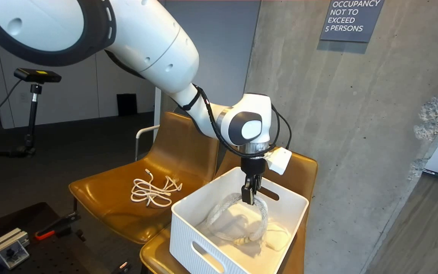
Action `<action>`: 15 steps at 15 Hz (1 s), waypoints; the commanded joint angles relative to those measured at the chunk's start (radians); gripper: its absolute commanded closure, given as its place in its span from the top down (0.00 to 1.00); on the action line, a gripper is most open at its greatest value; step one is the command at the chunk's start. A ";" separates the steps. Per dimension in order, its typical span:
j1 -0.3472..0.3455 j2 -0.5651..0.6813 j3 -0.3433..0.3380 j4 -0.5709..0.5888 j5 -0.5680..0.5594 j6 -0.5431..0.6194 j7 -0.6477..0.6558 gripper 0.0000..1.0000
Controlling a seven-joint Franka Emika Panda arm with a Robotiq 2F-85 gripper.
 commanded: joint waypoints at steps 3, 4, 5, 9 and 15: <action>0.027 -0.089 0.005 -0.015 -0.038 -0.006 0.000 0.04; 0.035 -0.107 0.005 -0.027 -0.044 -0.002 0.004 0.04; 0.048 -0.127 0.006 -0.045 -0.051 0.001 0.014 0.04; 0.145 -0.228 0.013 -0.152 -0.094 0.024 0.104 0.04; 0.323 -0.362 0.074 -0.313 -0.175 0.043 0.311 0.04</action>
